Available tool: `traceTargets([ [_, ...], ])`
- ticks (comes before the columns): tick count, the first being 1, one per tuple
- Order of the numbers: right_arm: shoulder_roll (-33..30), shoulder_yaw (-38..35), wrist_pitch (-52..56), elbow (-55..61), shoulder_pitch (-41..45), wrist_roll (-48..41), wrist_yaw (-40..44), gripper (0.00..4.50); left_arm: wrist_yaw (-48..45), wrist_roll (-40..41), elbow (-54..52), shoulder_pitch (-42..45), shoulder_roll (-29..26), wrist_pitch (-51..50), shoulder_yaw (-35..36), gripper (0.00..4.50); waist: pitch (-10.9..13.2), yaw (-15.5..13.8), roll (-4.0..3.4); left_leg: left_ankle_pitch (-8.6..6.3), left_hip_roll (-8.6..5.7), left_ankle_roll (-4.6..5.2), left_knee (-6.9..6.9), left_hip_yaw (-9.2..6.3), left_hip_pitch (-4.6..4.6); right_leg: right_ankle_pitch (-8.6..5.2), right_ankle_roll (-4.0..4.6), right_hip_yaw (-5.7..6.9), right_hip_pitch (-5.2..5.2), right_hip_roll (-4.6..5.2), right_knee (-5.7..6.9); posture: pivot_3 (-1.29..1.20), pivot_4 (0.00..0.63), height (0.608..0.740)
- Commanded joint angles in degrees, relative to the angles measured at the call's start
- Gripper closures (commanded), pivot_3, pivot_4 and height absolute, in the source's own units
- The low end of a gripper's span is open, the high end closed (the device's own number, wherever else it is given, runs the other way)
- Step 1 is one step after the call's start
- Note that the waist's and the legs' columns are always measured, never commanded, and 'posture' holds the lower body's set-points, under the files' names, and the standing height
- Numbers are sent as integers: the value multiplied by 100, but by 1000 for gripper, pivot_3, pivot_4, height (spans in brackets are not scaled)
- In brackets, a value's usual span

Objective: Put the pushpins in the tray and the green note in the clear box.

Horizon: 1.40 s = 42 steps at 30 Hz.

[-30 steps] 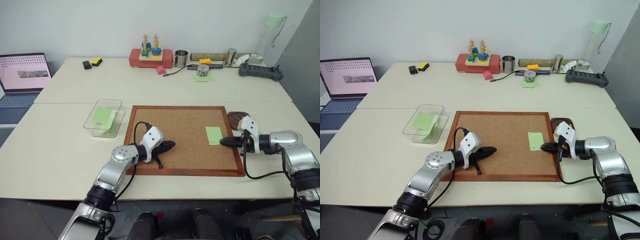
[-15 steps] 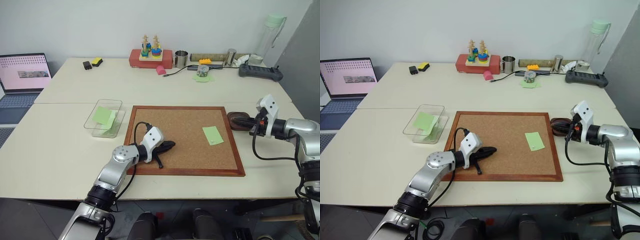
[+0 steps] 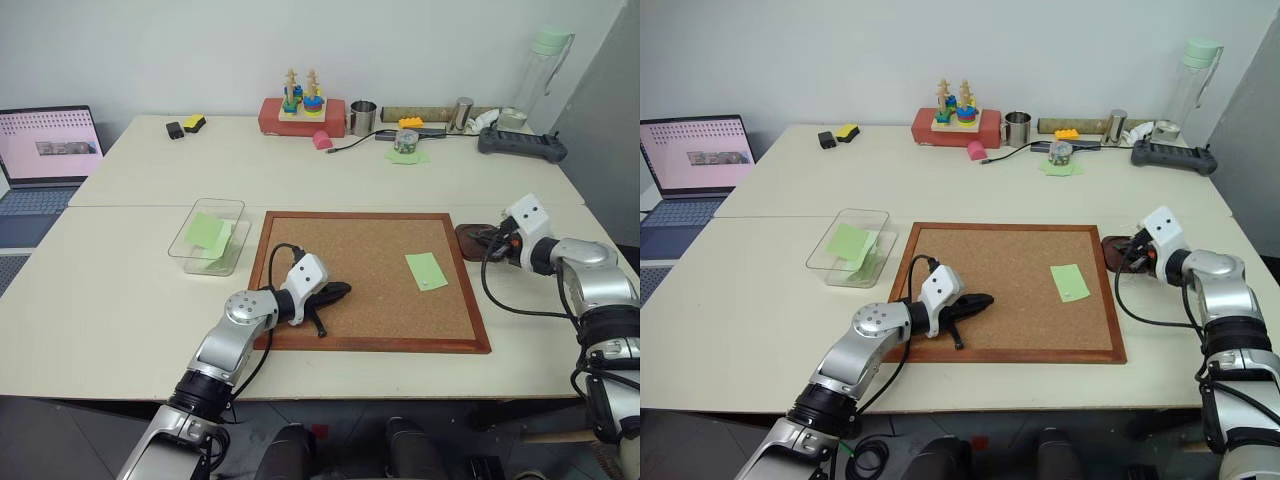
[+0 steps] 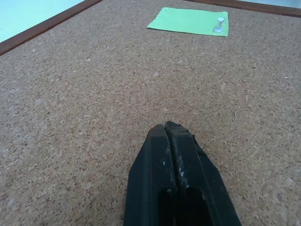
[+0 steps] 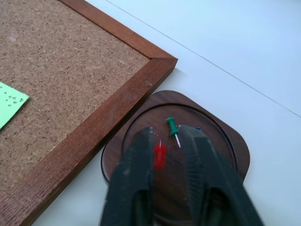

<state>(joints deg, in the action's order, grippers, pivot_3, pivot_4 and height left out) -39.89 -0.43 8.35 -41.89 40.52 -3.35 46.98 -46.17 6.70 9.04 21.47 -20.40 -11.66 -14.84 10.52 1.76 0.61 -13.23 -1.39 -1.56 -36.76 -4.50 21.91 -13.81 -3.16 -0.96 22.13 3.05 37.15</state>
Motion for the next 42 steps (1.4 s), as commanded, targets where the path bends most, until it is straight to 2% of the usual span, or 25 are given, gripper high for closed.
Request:
traceTargets([
  [1, -32, -166, -99, 41, 201, -71, -7, 2673, 3, -227, 267, -179, -92, -157, -140, 4500, 0, 1, 0, 0, 0, 0, 0, 0, 0, 0, 0, 0, 0, 0, 0, 0, 150, 740],
  [5, -87, -243, -92, 227, 172, -177, 130, 1724, 10, -223, 257, -182, -78, -158, -142, 4500, 0, 0, 0, 0, 0, 0, 0, -1, 0, 0, 0, 0, 0, 0, 0, 0, 150, 740],
  [8, -190, -254, 23, 905, -45, -477, 736, 1202, 9, -217, 253, -181, -75, -156, -138, 4500, 0, 1, 0, 0, 0, 0, 1, 0, 0, 0, 0, 0, 0, 0, -1, 0, 150, 740],
  [13, -338, 9, 333, 2344, -784, -874, 1654, 1202, 6, -210, 257, -165, -70, -155, -131, 4500, 0, -7, 0, 0, 2, 0, 5, -8, 0, -1, -2, 5, -3, 0, -6, 0, 150, 740],
  [18, -257, 329, 626, 2929, -1121, -854, 1903, 1202, 1, -210, 284, -127, -64, -153, -129, 4500, 0, 1, 1, -1, 3, 0, 5, -8, -1, 0, -3, 5, -4, 0, -8, 0, 150, 740],
  [22, -47, 565, 583, 2789, -1166, -678, 1814, 1202, 12, -212, 284, -133, -60, -162, -130, 4500, 0, -4, 1, -1, 3, 0, 4, -8, -1, 0, -3, 5, -4, 0, -9, 0, 150, 740],
  [32, 156, 621, 323, 2393, -1132, -566, 1766, 1202, 32, -197, 207, -229, -85, -190, -124, 4500, 1, -6, 2, -1, 2, 0, 7, -8, 0, 0, -3, 5, -3, 1, -13, 0, 150, 740],
  [35, 179, 629, 219, 2324, -1151, -522, 1786, 1660, 28, -193, 204, -230, -83, -196, -124, 4500, 0, -5, 2, -1, 3, 0, 8, -8, 0, 0, -3, 6, -2, 0, -13, 0, 150, 740],
  [42, 190, 655, 79, 2247, -1200, -438, 1852, 3156, 17, -187, 200, -242, -83, -204, -129, 4500, 1, -4, 2, -1, 3, 0, 9, -8, 0, 0, -3, 5, -2, 0, -13, 0, 150, 740],
])
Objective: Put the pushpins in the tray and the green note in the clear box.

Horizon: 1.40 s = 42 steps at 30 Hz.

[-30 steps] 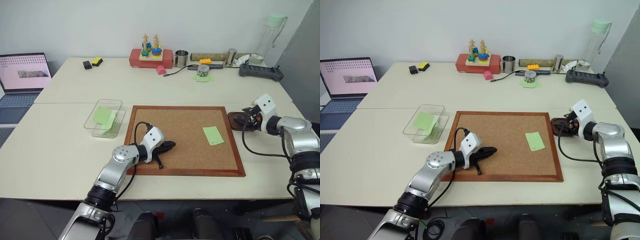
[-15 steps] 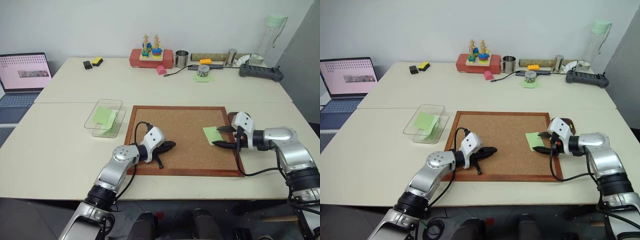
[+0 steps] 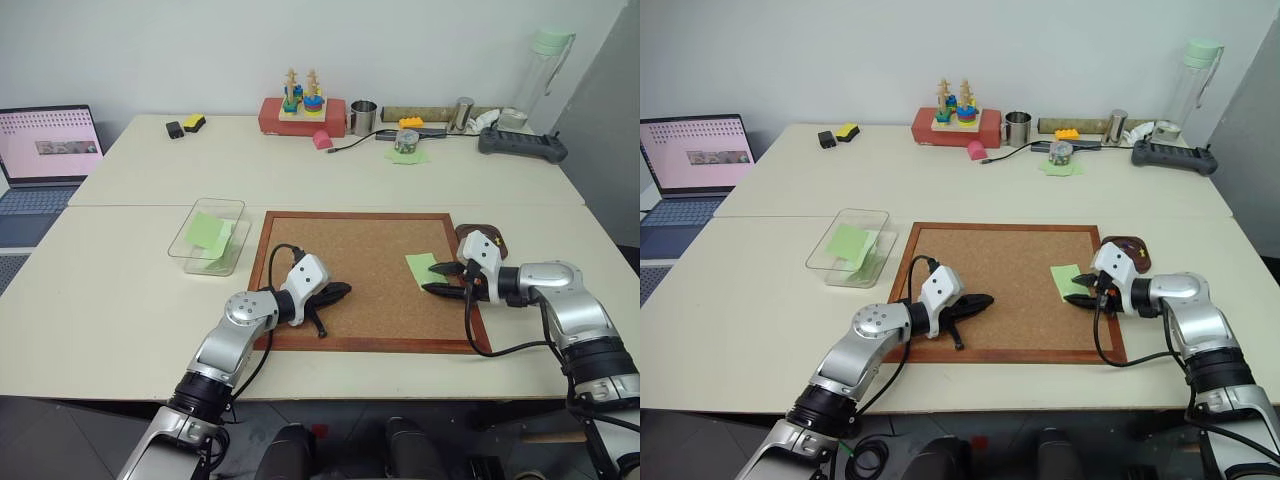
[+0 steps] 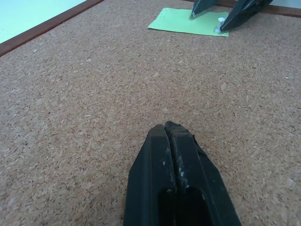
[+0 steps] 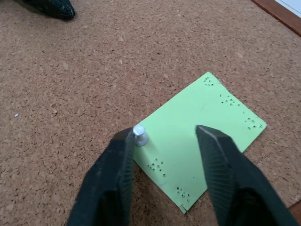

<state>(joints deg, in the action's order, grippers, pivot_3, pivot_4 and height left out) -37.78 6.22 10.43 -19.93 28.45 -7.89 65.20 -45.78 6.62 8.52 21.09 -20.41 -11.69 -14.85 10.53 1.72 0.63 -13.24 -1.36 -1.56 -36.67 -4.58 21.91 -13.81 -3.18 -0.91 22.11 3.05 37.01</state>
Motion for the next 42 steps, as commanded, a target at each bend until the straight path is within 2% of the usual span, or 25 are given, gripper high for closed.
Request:
traceTargets([
  [1, -22, -8, -136, 46, 7, 15, 34, 3365, -22, -179, 252, -205, -82, -201, -128, 4500, 0, 0, 0, 0, 0, 0, 0, 0, 0, 0, 0, 0, 0, 0, 0, 0, 150, 740],
  [5, -42, 26, -174, 83, -15, 6, 103, 4213, -19, -177, 253, -210, -80, -204, -126, 4500, 0, 1, 0, 0, 0, 0, 0, 0, 0, 0, 0, 0, 0, 0, 0, 0, 150, 740],
  [7, -57, 14, -157, 139, -33, -25, 136, 4469, -15, -176, 251, -214, -77, -205, -126, 4500, 0, 2, 0, 0, 0, 0, 0, 0, -1, 0, 0, 0, 0, 0, 0, 0, 150, 740],
  [18, -293, -386, 289, 815, 175, -510, 317, 4469, 136, -35, 326, -110, 73, -474, 59, 4500, 0, -6, 1, 0, -1, 0, 2, -1, 2, 0, 0, 0, 3, 2, -1, 0, 150, 740],
  [25, -377, -475, 278, 1209, 303, -591, 245, 4469, 178, 572, -515, 88, 162, -1251, 534, 4500, 7, -9, 10, 0, -1, 0, 0, -6, 3, 0, 0, 5, 0, 2, -1, 0, 150, 740],
  [31, -272, -364, -464, 1373, 344, -312, 3, 4500, 550, 2420, -1849, 53, 672, -3028, 1525, 3467, 26, 6, 27, 0, 3, -1, 4, -12, 59, 0, -2, 9, 51, 1, -4, 0, 150, 740],
  [34, -137, -307, -1060, 1366, 328, -117, -199, 4500, 1073, 3227, -1993, 84, 1273, -3617, 1968, 2820, 26, -13, 28, 1, -2, -3, 0, -11, 104, 6, 1, 2, 101, 3, 2, 0, 150, 740],
  [38, -12, -261, -1770, 1317, 369, 127, -408, 4500, 1409, 3714, -1926, 250, 1694, -3932, 2160, 2079, 29, -25, 33, 2, -5, -3, -2, -4, 106, 4, -3, 2, 102, 4, 0, 0, 150, 740],
  [42, 69, -222, -2477, 1230, 439, 344, -582, 4500, 1592, 3846, -1589, 471, 1948, -3890, 2209, 1420, 29, -24, 33, 2, -5, -4, -3, -1, 104, 5, -5, 1, 101, 1, 2, 0, 150, 740],
])
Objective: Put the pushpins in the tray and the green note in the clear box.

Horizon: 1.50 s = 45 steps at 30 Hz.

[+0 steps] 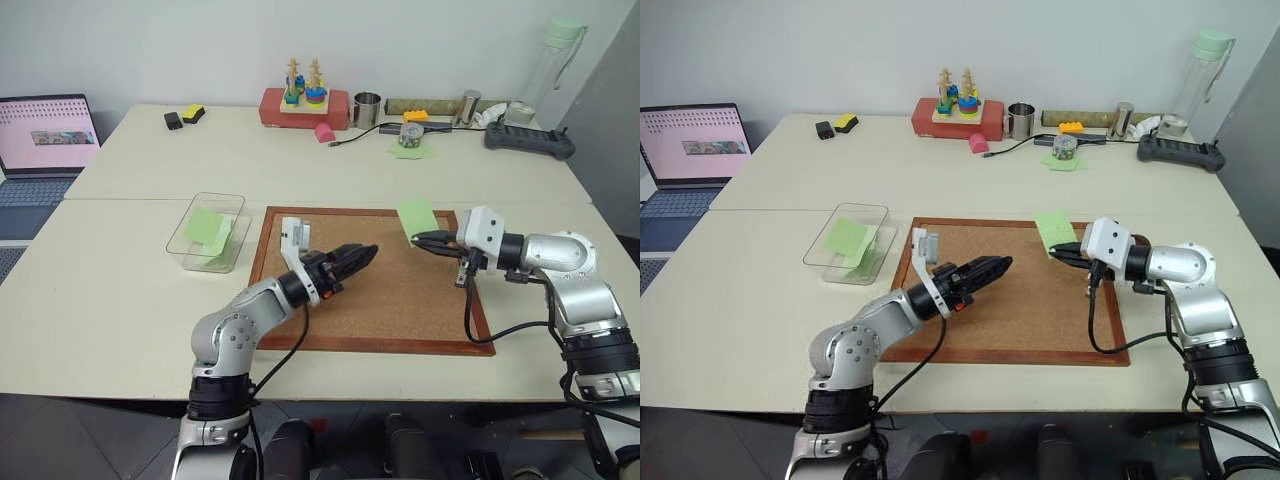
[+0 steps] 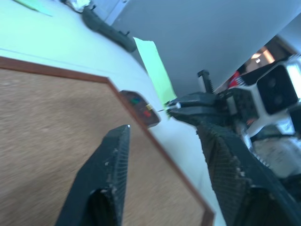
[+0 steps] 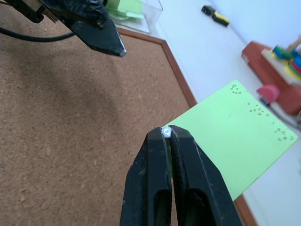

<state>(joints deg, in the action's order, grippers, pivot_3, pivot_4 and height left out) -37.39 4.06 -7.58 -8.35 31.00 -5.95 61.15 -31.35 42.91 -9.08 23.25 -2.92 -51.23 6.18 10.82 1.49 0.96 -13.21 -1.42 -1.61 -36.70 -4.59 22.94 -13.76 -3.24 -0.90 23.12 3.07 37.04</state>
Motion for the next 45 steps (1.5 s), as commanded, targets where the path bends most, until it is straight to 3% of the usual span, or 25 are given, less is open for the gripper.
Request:
traceTargets([
  [1, 31, 18, -856, 77, 195, 210, -206, 4500, 186, 251, 298, 340, 270, 117, 147, 1215, 0, 0, 0, 0, -1, 0, -2, 1, -1, 0, 0, 0, -2, 0, 1, 0, 150, 740],
  [11, 12, 200, -1547, 84, 139, 354, -303, 4500, 50, 235, 809, 753, 387, 500, 44, 1087, 0, 1, 0, 1, -2, -1, -4, 5, 0, 18, 25, -5, -1, 0, -2, 0, 150, 740],
  [15, 20, 281, -1627, 149, 120, 349, -282, 4500, -47, 197, 997, 903, 405, 649, -12, 1619, 0, -1, 0, 1, -4, -1, -6, 6, 0, 18, 25, -6, -2, 0, -2, 0, 150, 740],
  [30, 21, 475, -1615, 304, 187, 332, -273, 4500, -334, 97, 1361, 1089, 391, 940, -183, 4421, 0, 2, 0, 1, -5, -1, -7, 6, 0, 19, 26, -6, -1, -1, -1, 0, 150, 740],
  [37, 25, 469, -1651, 357, 190, 306, -288, 4500, -355, -91, 1494, 1034, 371, 1133, -225, 4492, 0, 1, 0, 1, -6, -1, -7, 6, -1, 19, 26, -6, -1, -1, 0, 0, 150, 740],
  [45, 21, 279, -1297, 642, 160, -60, -341, 4500, 217, -915, 2162, 1190, 513, 2218, -156, 4492, 0, -1, 0, 0, -7, -1, -9, 6, -1, 20, 27, -7, -1, -1, 0, 0, 150, 740],
])
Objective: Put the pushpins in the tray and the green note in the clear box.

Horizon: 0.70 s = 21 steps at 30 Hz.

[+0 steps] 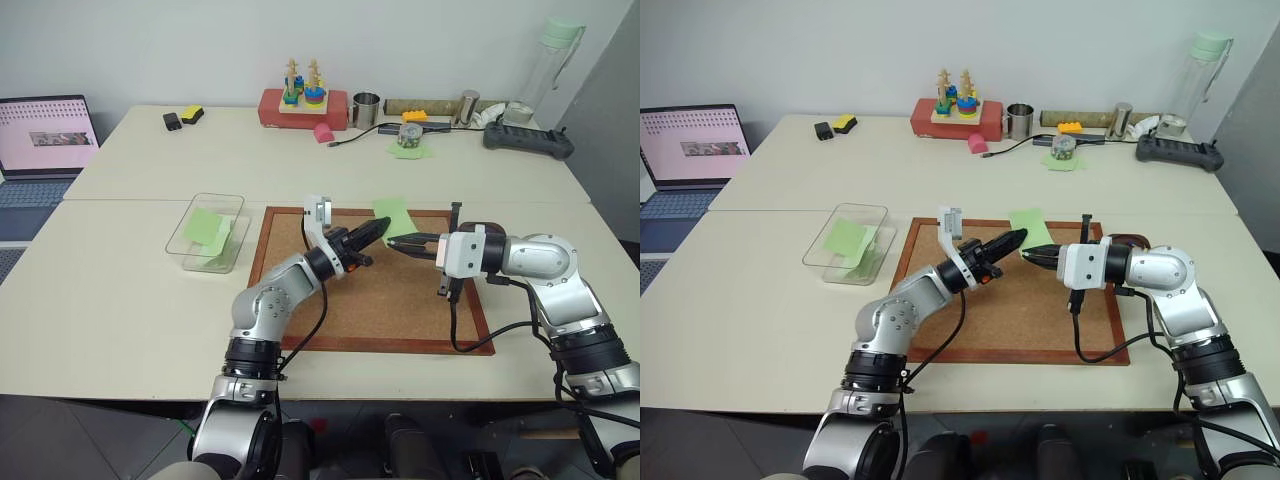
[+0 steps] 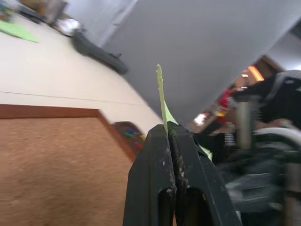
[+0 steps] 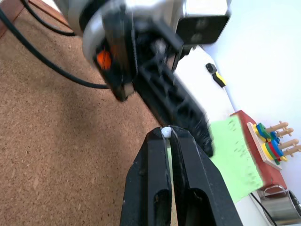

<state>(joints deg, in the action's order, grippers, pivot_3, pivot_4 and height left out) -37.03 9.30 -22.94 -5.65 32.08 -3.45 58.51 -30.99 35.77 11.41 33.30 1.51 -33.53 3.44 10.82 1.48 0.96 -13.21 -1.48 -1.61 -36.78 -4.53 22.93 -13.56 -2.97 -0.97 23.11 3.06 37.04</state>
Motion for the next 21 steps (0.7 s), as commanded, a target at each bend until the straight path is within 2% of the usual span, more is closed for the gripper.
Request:
traceTargets([
  [1, -45, -330, 370, 441, 25, -404, -106, 4500, 237, -278, 168, 193, 97, 551, 106, 4492, 0, -1, 0, 0, 1, 0, 0, -1, 1, 0, 0, 0, 1, 0, 1, 0, 150, 740],
  [5, -177, -812, 1380, 566, -124, -675, -475, 4500, 352, -532, 226, 194, 148, 841, 34, 4492, 0, -27, 0, 0, 1, 0, -1, -1, 2, 1, -1, -1, 0, 2, 0, 0, 150, 740],
  [9, -458, -1198, 2861, 5, -111, -367, -1159, 4500, 379, -488, -472, 70, 68, 728, -18, 4492, 0, -96, 0, 0, -1, 1, -5, -1, 6, 2, -3, -2, 0, 3, -1, 0, 150, 740],
  [12, -536, -1315, 3593, -525, -61, -176, -1639, 4500, 391, -474, -1044, -125, -58, 563, -131, 4492, 0, -126, 0, 0, 2, 1, -5, 2, 4, 3, -2, -3, 0, 2, 0, 0, 150, 740],
  [21, -411, -1179, 4234, -1830, 248, 33, -2020, 4500, 482, -499, -1764, -561, -254, 293, -305, 4492, -1, -114, -2, 0, -7, 2, -7, 13, 3, 4, -1, -10, 2, 0, 3, 0, 150, 740],
])
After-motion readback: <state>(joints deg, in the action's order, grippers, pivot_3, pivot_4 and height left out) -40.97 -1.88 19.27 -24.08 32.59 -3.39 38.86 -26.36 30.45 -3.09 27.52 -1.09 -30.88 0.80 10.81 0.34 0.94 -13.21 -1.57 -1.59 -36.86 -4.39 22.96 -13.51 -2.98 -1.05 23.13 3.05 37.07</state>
